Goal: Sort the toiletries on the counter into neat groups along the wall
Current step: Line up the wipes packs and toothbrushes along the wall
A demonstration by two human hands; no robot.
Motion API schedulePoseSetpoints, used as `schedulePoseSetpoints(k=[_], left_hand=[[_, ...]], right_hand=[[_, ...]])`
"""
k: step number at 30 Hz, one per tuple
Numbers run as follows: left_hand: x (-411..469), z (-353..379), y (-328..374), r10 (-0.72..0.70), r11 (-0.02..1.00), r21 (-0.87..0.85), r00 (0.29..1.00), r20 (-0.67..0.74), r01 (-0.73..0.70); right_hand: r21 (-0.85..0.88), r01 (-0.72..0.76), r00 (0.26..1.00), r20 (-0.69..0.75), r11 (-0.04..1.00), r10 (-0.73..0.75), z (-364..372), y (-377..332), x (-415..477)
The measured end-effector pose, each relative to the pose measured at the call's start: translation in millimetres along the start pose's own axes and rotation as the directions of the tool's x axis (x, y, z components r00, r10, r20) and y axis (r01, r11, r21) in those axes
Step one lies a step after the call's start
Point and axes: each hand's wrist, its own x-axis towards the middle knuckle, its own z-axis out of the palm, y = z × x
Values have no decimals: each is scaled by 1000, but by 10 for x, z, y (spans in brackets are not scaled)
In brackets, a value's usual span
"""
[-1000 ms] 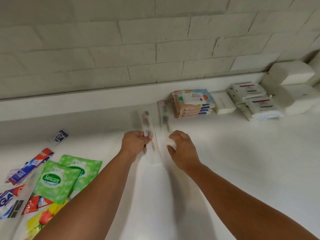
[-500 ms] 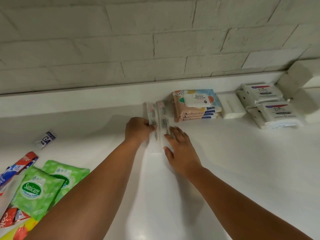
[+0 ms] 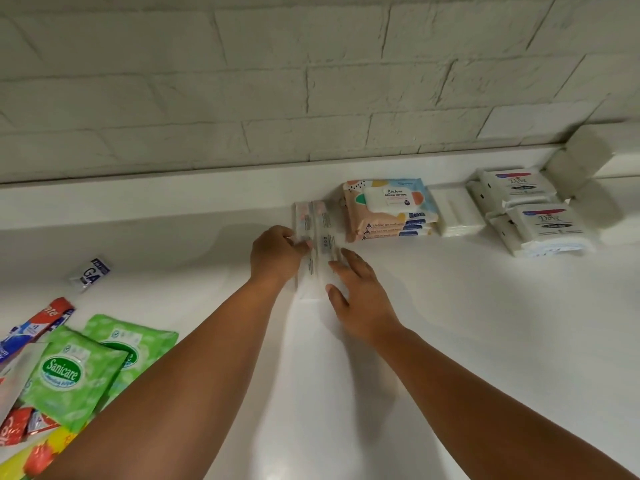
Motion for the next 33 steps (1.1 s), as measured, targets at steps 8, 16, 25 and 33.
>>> schedulePoseSetpoints(k=[8,16,25,33], left_hand=[[-397,-539,-50,120,993,18,989,-89,-119],[-1156,-1490,-949,175,984,56,966,-188,-167],[-1733,-2546,-2317,75,977,210,973,-216,-28],[-1903,-2958,-3012,-66,967,237,989,-135,97]], right_hand=[[24,150,965,-221,988,-141,-69,-684,57],[190,179,982,-88,965,-165,388,-1880,-218],[202,124,977,148,971,-156,1383,-3206,-786],[141,-10,963,268,990,-28,2016,-3863,-986]])
